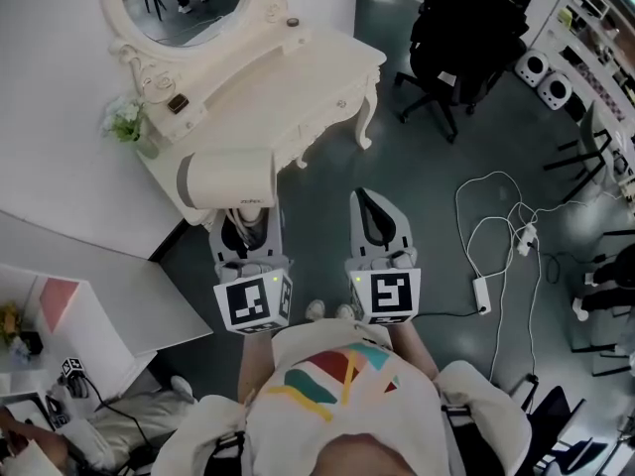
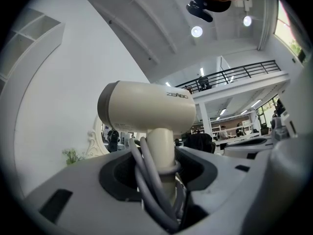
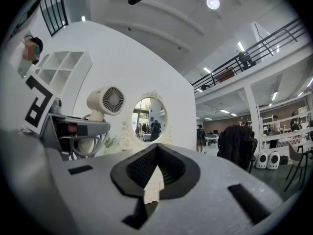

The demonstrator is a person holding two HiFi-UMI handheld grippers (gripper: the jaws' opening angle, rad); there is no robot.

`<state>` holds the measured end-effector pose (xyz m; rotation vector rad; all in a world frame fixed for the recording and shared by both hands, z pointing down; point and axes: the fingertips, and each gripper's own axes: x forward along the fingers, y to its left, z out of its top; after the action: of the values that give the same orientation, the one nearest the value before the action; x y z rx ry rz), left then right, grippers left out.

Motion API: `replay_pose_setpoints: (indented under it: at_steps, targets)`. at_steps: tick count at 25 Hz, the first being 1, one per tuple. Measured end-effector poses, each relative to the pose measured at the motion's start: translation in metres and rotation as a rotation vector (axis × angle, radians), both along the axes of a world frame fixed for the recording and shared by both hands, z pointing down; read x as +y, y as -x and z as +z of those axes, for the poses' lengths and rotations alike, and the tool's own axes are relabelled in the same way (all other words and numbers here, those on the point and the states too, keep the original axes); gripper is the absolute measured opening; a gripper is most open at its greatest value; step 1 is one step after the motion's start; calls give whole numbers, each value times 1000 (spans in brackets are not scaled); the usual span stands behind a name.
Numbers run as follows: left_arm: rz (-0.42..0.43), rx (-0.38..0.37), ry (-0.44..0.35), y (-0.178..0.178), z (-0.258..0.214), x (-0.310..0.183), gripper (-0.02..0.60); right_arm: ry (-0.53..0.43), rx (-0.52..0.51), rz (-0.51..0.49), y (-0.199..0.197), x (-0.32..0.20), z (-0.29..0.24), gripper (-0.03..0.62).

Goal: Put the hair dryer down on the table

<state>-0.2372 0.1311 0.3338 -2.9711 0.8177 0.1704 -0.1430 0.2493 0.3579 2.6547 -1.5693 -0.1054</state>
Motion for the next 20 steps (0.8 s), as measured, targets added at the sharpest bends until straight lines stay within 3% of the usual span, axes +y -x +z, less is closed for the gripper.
replay_pose_setpoints:
  at_steps: [3, 20]
  targets:
    - [-9, 4, 18, -4, 0, 4, 199, -38, 0, -4, -7, 7, -2, 0]
    - [11, 48, 25, -33, 19, 36, 199, -5, 7, 31, -38, 63, 22, 0]
